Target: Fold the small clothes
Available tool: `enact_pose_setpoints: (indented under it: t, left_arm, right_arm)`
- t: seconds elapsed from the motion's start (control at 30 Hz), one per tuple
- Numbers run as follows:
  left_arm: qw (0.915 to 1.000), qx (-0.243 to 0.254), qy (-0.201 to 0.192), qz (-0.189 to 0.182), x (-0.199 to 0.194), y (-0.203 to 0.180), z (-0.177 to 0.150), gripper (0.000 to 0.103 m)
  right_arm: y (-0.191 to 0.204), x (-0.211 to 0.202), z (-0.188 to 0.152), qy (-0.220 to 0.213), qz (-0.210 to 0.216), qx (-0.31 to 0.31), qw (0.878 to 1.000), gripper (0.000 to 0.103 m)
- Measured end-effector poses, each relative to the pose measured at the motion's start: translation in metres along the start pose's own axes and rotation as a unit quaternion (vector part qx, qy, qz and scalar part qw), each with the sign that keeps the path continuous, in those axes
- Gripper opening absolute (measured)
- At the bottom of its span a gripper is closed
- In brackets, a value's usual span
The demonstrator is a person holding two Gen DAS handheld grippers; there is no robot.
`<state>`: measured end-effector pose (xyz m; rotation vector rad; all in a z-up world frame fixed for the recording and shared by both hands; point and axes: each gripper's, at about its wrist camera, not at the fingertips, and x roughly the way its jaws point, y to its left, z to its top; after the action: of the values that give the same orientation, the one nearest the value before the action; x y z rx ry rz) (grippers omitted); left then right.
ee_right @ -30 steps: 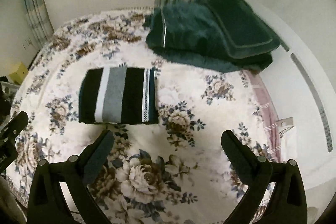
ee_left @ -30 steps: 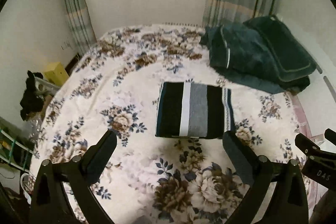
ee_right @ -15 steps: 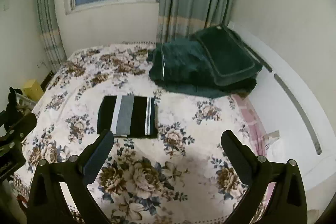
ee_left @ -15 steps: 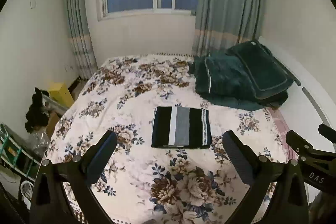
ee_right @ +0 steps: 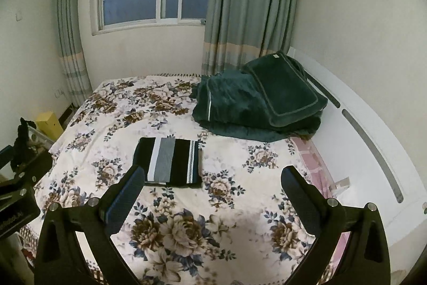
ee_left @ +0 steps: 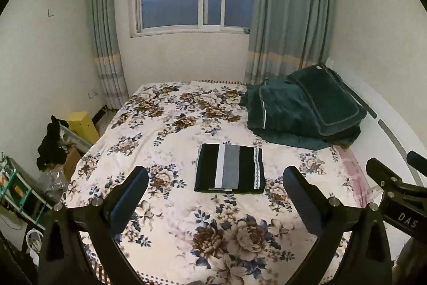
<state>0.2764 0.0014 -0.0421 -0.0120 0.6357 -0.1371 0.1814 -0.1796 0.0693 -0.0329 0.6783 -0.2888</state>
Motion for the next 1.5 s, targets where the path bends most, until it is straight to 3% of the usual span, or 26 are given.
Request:
enact_pose_setpoints:
  t: [0.57, 1.5]
  left_arm:
    - [0.9996, -0.002, 0.003, 0.028, -0.016, 0.002, 0.002, 0.103]
    - [0.9996, -0.007, -0.008, 0.026, -0.026, 0.000, 0.004, 0.103]
  right_arm:
    - [-0.001, 0.001, 0.002, -0.002, 0.018, -0.001, 1.000, 0.103]
    - [0.016, -0.008, 0.002, -0.002, 0.027, 0.003, 1.000, 0.103]
